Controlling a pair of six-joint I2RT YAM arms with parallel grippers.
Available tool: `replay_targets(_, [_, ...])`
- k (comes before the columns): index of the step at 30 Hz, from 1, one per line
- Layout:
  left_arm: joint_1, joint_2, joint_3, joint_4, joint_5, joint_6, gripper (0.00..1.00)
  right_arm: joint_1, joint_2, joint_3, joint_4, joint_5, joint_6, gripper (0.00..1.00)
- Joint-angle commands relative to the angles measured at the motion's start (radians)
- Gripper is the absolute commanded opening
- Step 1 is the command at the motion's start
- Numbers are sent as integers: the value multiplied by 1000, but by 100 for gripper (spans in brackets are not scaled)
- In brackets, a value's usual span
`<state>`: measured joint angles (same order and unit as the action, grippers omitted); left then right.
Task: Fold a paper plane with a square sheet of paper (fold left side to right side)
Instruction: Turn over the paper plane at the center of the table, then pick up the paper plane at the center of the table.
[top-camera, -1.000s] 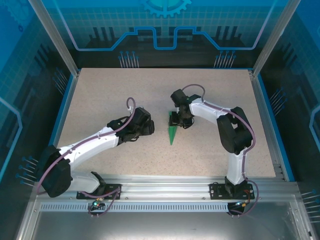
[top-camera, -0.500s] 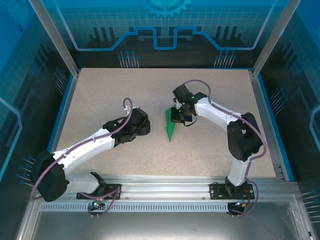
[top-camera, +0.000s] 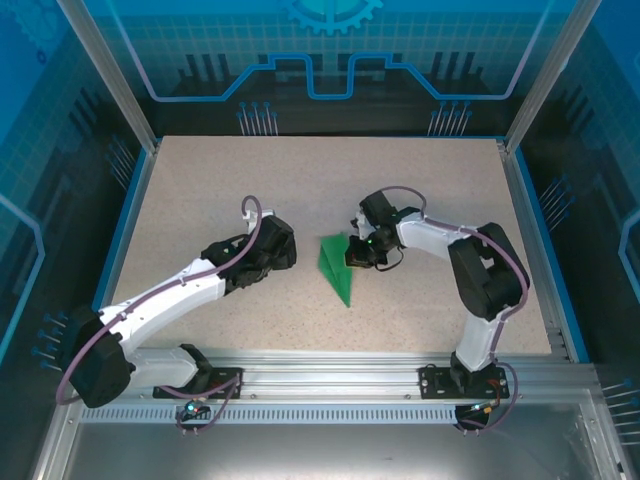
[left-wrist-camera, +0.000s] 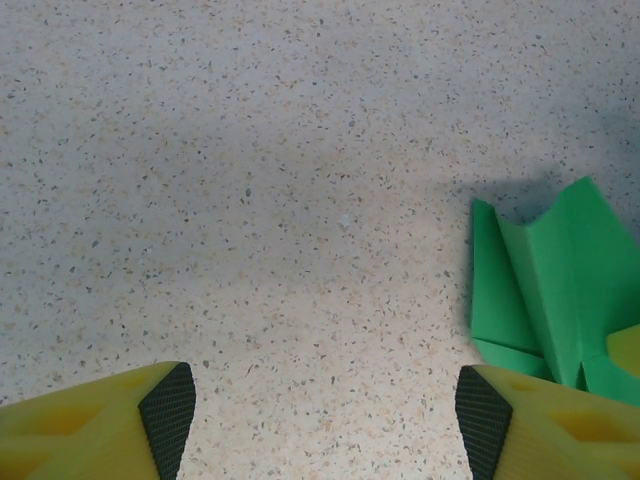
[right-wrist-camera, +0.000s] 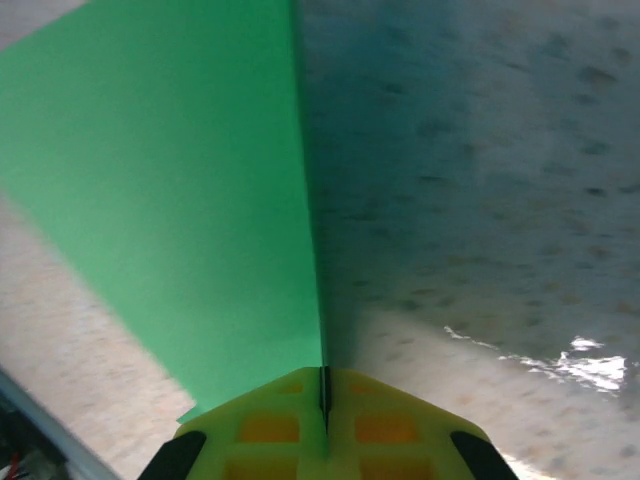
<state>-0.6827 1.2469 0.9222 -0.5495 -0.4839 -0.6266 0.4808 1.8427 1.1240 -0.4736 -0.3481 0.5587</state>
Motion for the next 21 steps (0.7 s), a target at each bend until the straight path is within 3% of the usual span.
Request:
replay_targets(1, [7, -15, 44, -30, -40, 1, 74, -35, -14, -1, -19, 28, -58, 11])
replay_targets(4, [10, -24, 49, -36, -51, 11, 74, -38, -53, 62, -148, 133, -122, 28])
replay_targets(6, [11, -31, 54, -38, -57, 14, 77, -35, -84, 108, -244, 214, -151, 34])
replay_targets(10, [11, -54, 37, -27, -74, 4, 98, -12, -172, 148, -362, 300, -148, 50])
replay_targets(16, [15, -108, -20, 7, -95, -23, 99, 120, -228, 76, -348, 317, -22, 55])
replay_targets(21, [14, -108, -14, 3, -79, 5, 99, 193, -131, 76, -306, 334, 9, 54])
